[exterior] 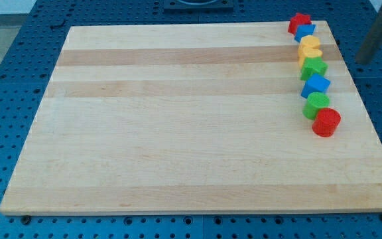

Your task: Move the yellow heart towards center

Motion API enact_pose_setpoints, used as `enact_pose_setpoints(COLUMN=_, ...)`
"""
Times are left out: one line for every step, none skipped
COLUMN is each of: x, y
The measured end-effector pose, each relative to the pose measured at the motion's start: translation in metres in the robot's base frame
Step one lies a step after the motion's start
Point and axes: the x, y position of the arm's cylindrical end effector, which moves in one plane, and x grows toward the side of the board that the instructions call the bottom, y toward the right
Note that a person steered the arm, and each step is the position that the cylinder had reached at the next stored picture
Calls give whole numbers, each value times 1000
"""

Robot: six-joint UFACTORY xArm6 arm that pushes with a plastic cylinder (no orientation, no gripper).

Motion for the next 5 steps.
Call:
enact_pose_setpoints(x=-11, y=-23)
enact_pose_setpoints(x=-11, y=-50)
enact_pose_setpoints(x=-9, y=-79)
enact_pose_setpoints(x=1, y=-100)
enact_pose_setpoints(x=20, y=-124)
